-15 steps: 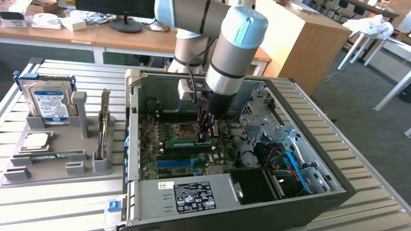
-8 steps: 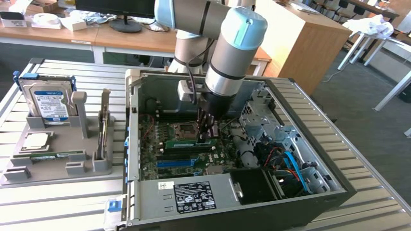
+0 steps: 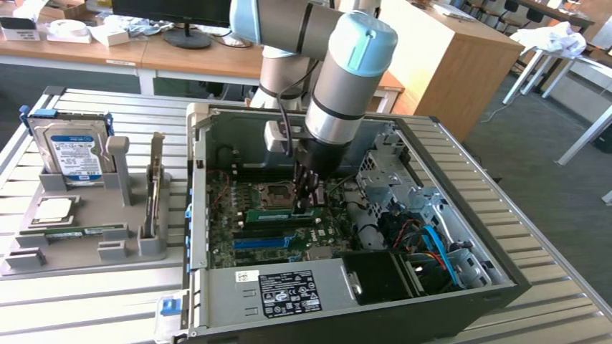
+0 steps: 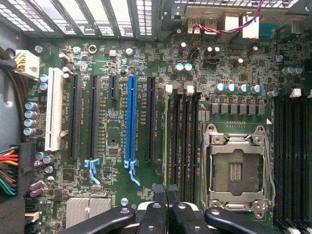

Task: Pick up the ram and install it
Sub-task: 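Insert the ram into the slot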

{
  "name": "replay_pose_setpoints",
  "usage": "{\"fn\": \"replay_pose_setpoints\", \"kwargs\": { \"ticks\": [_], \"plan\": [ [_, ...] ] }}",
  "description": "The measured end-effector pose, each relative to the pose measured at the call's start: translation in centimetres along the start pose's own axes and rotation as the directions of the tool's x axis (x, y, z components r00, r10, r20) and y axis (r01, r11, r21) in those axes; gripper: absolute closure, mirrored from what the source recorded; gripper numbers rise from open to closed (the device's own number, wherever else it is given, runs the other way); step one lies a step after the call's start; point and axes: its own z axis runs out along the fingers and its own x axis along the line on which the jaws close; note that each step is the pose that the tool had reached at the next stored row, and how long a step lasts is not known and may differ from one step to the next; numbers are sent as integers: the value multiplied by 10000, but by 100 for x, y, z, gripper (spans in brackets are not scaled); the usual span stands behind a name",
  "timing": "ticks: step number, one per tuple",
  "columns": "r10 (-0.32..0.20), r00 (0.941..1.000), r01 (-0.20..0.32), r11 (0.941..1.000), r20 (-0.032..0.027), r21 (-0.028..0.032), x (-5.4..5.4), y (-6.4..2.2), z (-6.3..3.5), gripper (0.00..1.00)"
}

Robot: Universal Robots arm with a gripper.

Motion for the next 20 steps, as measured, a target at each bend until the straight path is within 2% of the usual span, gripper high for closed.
{"fn": "replay_pose_setpoints", "kwargs": {
  "ticks": [20],
  "plan": [
    [127, 9999, -127, 9999, 7, 3, -14, -2, 24, 89]
  ]
}}
